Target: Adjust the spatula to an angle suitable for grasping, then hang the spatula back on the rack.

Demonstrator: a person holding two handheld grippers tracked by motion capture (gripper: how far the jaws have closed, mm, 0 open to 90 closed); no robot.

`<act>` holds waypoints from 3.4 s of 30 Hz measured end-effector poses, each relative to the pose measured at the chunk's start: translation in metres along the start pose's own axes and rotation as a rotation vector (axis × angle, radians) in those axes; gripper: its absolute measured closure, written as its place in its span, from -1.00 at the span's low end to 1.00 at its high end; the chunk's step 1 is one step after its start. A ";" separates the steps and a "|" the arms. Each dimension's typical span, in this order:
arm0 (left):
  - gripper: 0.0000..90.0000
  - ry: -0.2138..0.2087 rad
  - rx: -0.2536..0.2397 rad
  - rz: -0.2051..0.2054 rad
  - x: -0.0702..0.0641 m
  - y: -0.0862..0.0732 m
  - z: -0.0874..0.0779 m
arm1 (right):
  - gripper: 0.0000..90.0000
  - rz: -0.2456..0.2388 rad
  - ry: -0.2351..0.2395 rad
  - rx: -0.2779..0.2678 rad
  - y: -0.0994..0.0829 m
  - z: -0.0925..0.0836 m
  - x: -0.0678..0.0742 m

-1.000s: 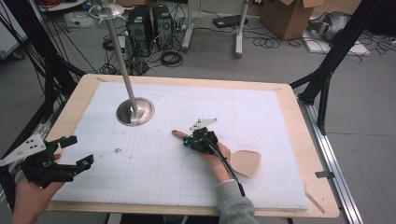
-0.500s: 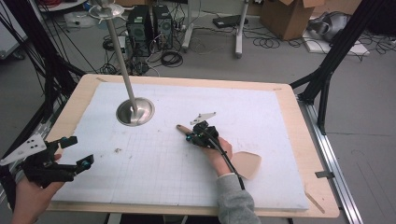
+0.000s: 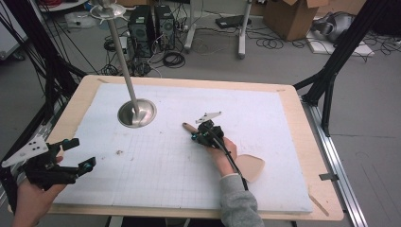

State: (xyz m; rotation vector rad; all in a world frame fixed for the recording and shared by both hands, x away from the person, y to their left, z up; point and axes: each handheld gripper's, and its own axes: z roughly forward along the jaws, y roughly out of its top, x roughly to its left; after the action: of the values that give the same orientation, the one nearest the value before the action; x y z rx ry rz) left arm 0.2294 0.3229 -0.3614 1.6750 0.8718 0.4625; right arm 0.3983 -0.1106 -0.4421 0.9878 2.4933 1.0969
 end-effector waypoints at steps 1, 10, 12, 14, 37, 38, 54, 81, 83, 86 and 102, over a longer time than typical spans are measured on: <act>-0.95 -0.001 0.002 0.000 0.000 0.000 0.000 | 1.00 0.005 -0.011 0.000 0.001 0.000 -0.001; -0.95 -0.004 0.004 0.002 -0.001 0.000 0.002 | 1.00 0.016 -0.031 0.004 0.000 0.000 -0.003; -0.95 -0.005 0.007 0.002 -0.001 0.000 0.003 | 1.00 0.026 -0.029 -0.002 0.000 0.000 -0.004; -0.95 -0.005 0.007 0.004 -0.001 0.000 0.003 | 1.00 0.027 -0.046 0.000 0.000 0.000 -0.005; -0.95 -0.016 0.010 0.007 -0.002 0.001 0.006 | 0.87 0.053 0.037 -0.135 0.003 -0.074 0.000; -0.95 -0.018 0.010 0.008 -0.002 0.001 0.007 | 0.76 0.040 0.039 -0.146 0.000 -0.086 -0.001; -0.95 -0.024 0.016 0.014 -0.009 0.002 0.008 | -0.29 0.057 0.076 -0.210 -0.026 -0.129 0.002; -0.95 -0.015 0.022 0.007 -0.008 -0.002 0.003 | -0.40 0.091 -0.009 -0.271 -0.060 -0.159 -0.012; -0.95 -0.007 0.021 0.009 -0.008 -0.002 0.000 | -0.40 0.081 -0.006 -0.254 -0.058 -0.154 -0.012; -0.95 0.000 0.012 0.005 -0.008 -0.002 -0.004 | -0.40 0.066 -0.006 -0.240 -0.056 -0.149 -0.011; -0.95 0.002 0.019 0.000 -0.006 -0.004 -0.002 | -0.41 0.066 -0.006 -0.160 -0.049 -0.124 -0.021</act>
State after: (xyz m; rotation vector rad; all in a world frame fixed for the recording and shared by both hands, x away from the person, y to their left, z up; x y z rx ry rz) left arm 0.2226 0.3201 -0.3636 1.6926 0.8803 0.4576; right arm 0.3332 -0.2180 -0.3931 1.0304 2.3406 1.2889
